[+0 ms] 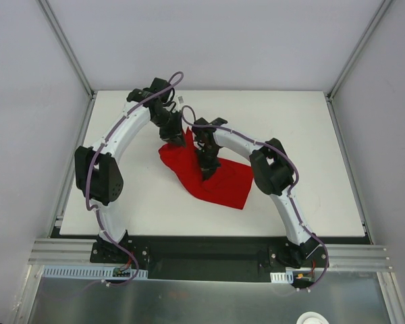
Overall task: Fold and stack the t-shirts
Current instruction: Fold the long partially folded tshirt into a neat square
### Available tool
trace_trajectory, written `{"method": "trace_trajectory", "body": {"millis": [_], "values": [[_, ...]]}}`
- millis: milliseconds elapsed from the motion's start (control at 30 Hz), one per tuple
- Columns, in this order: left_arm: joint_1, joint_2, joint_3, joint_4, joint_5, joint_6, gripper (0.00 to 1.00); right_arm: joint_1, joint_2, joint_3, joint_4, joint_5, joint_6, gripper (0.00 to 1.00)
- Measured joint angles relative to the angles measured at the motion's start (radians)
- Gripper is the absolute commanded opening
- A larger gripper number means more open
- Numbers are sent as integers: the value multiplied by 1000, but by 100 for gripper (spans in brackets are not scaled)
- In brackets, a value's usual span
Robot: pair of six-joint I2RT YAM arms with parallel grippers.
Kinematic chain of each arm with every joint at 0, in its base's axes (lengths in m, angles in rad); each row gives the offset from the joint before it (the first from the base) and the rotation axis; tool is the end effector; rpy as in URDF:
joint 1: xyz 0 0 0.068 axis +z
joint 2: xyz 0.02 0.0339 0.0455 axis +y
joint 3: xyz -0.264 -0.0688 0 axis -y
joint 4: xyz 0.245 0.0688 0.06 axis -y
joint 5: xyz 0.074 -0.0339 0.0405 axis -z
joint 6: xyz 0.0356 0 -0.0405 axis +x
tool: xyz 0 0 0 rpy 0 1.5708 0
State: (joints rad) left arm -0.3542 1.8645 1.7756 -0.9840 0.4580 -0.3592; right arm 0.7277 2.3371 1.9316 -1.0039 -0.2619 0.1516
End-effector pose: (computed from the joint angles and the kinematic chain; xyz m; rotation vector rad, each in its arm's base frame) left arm 0.3663 -0.1522 0.3111 0.1541 2.7151 -0.8339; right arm 0.3443 0.3190 0.1552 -0.9039 2.9357 0.4718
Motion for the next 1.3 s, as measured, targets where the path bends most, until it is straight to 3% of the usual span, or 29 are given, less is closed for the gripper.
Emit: {"method": "trace_trajectory", "body": {"millis": [367, 767, 967, 1300], "values": [[-163, -34, 55, -55, -125, -52, 0, -13, -50, 5, -42, 80, 23, 1], [-217, -164, 140, -76, -154, -50, 0, -80, -452, 11, -83, 316, 35, 1], [-243, -105, 104, -116, -154, -50, 0, -96, -651, -32, -76, 371, 35, 1], [-409, 115, 165, -127, -119, -44, 0, -169, -709, -97, -87, 410, 34, 0]]}}
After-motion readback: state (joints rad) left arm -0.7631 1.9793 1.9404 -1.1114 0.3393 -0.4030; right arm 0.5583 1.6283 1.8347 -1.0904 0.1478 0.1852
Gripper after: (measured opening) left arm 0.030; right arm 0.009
